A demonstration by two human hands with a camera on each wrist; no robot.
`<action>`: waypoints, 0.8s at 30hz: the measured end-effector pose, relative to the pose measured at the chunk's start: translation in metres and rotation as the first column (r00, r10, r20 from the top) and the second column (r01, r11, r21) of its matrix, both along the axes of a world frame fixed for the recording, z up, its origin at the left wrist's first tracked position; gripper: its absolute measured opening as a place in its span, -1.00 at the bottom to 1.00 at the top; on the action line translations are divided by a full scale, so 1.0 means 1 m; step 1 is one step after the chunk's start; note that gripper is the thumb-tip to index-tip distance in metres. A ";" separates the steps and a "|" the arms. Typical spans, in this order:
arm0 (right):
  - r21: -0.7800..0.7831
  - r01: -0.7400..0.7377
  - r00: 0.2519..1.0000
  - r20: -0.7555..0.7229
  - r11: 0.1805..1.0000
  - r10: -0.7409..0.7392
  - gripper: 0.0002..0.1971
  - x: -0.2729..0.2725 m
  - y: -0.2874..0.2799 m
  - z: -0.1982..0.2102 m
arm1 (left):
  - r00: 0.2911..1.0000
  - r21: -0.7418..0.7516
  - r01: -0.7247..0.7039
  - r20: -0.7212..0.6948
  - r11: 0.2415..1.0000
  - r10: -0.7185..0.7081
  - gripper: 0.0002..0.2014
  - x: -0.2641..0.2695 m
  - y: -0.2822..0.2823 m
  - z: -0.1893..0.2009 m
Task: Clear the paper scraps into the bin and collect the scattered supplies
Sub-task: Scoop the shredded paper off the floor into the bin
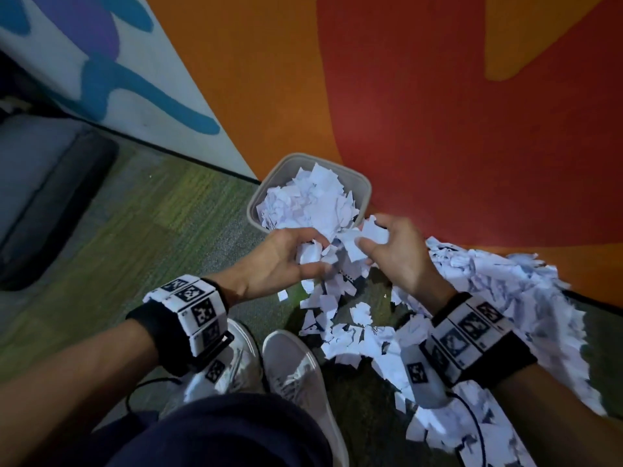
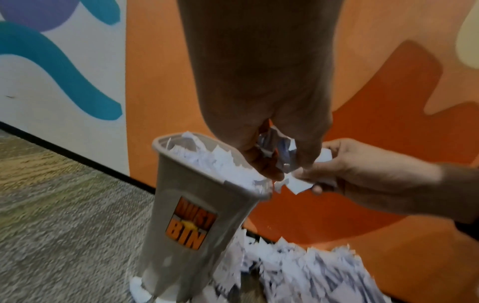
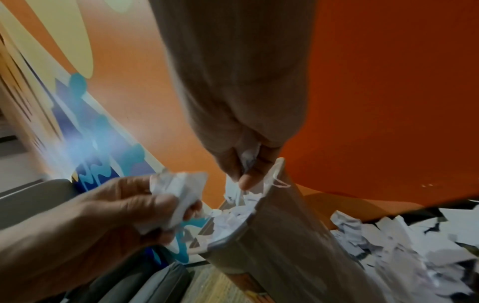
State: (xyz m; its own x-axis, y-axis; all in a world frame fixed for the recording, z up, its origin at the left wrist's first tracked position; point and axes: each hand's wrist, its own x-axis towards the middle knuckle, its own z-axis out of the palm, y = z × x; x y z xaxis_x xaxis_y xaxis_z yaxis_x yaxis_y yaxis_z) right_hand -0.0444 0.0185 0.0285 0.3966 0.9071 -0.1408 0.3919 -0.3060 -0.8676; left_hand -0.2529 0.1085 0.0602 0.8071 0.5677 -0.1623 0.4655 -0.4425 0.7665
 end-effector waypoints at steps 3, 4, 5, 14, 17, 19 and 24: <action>0.052 -0.013 1.000 0.006 0.999 0.013 -0.83 -0.009 0.011 0.019 | 0.991 0.054 -0.113 0.073 0.992 0.109 -0.71 0.007 0.014 0.020; 0.056 -0.013 1.000 0.027 0.998 0.012 -0.85 -0.011 0.017 0.022 | 0.984 0.070 -0.160 0.086 0.985 0.154 -0.71 0.009 0.020 0.023; 0.061 0.000 0.999 0.044 0.998 -0.002 -0.86 -0.013 0.026 0.022 | 0.975 0.092 -0.207 0.095 0.974 0.198 -0.71 0.012 0.026 0.025; -0.031 -0.057 0.987 0.150 0.998 0.061 -0.55 -0.028 0.089 0.031 | 0.947 0.118 -0.320 0.003 0.940 0.321 -0.39 0.021 0.053 0.016; -0.126 -0.157 0.971 0.160 0.980 0.176 -0.33 -0.021 0.088 0.033 | 0.944 0.224 -0.323 0.001 0.920 0.331 -0.54 0.013 0.054 0.011; -0.111 -0.160 0.962 0.205 0.981 0.180 -0.36 -0.016 0.079 0.035 | 0.937 0.236 -0.346 0.053 0.908 0.344 -0.71 0.005 0.045 0.009; -0.011 -0.070 0.979 0.190 0.997 0.071 -0.66 -0.008 0.040 0.038 | 0.967 0.047 -0.243 0.093 0.969 0.238 -0.96 -0.006 0.011 0.007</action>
State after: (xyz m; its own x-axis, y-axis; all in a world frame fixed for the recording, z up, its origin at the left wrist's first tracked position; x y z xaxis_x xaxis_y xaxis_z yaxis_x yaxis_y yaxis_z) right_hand -0.0522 0.0584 0.0663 0.3518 0.9332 -0.0733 0.5703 -0.2757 -0.7738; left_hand -0.2587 0.1192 0.0670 0.6547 0.7535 -0.0599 0.4974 -0.3698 0.7848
